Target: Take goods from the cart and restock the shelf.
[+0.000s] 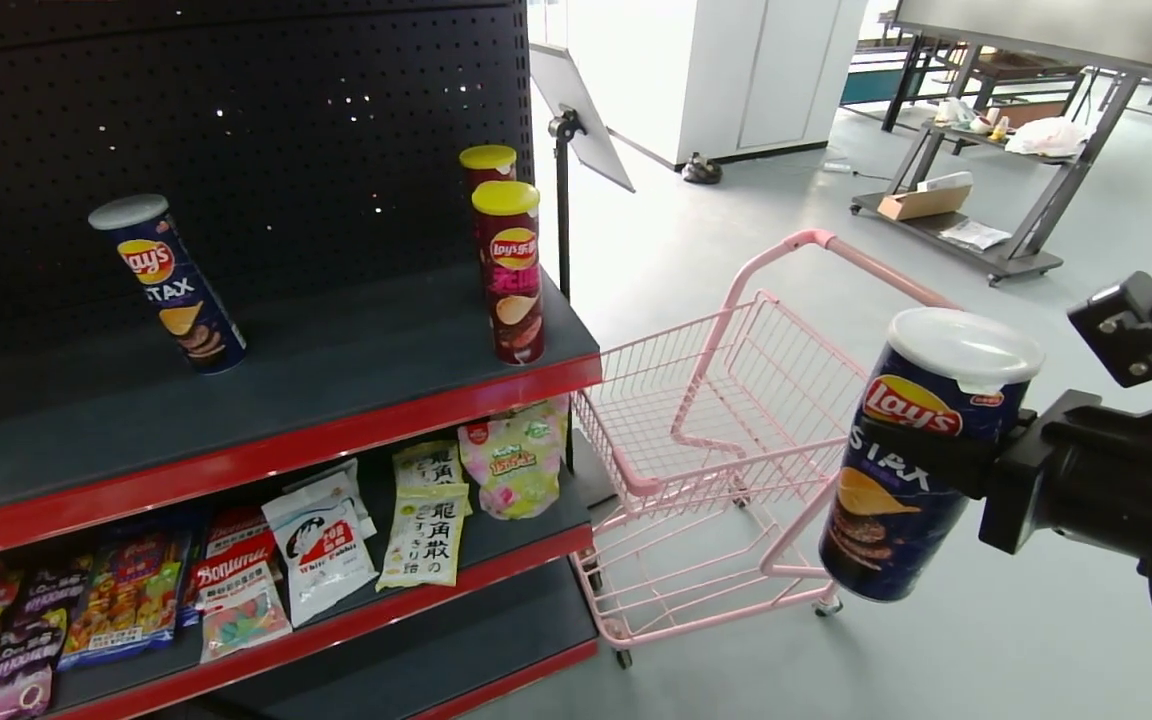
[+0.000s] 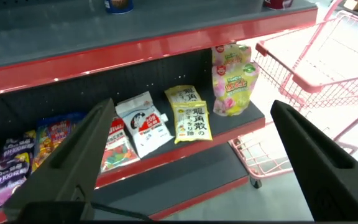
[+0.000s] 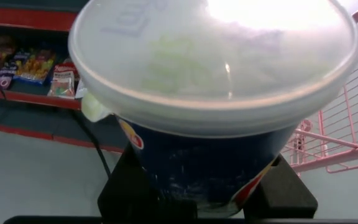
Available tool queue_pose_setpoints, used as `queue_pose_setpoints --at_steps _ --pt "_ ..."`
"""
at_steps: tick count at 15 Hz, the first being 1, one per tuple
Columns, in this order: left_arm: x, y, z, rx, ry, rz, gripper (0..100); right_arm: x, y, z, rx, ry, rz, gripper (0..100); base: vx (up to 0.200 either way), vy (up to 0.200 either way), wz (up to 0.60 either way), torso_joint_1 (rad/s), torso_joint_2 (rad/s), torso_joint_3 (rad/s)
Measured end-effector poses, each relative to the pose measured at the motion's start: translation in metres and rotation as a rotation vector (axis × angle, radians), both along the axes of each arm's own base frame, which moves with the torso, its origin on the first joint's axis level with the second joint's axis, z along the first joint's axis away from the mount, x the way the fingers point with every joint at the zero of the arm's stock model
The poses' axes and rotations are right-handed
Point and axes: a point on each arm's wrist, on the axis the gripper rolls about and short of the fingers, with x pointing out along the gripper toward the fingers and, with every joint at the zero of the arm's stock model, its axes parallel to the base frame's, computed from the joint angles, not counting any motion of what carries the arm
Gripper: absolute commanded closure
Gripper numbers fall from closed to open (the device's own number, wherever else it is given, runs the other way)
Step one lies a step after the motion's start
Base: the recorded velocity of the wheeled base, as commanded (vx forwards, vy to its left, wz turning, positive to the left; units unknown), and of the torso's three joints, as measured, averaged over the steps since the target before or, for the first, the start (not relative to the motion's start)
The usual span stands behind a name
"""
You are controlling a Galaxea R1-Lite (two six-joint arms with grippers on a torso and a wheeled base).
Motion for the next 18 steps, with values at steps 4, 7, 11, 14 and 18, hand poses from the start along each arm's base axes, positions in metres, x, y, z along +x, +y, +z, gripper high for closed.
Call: queue_pose_setpoints --at_steps 4,7,11,14,18 --pt "0.000 0.000 0.000 0.000 0.000 0.000 0 0.000 0.000 0.000 0.000 0.001 0.001 100 0.000 0.000 0.60 0.006 0.00 0.005" --pt "0.000 0.000 0.000 -0.001 0.000 0.000 0 0.000 0.000 0.000 -0.001 -0.001 0.001 100 0.000 0.000 0.60 0.005 0.00 0.006" --pt "0.000 0.000 0.000 -0.001 0.002 0.000 0 -0.001 0.000 -0.003 -0.008 0.009 0.003 100 0.000 0.000 0.00 0.000 0.00 0.000" --pt "0.000 0.000 0.000 -0.001 0.000 0.000 0 -0.005 -0.003 -0.006 -0.019 -0.002 0.000 100 0.000 0.000 0.00 0.000 0.00 0.000" --pt "0.000 0.000 0.000 0.000 0.000 0.000 0 -0.012 -0.005 -0.009 -0.017 -0.004 0.007 100 0.000 0.000 0.00 0.000 0.00 0.000"
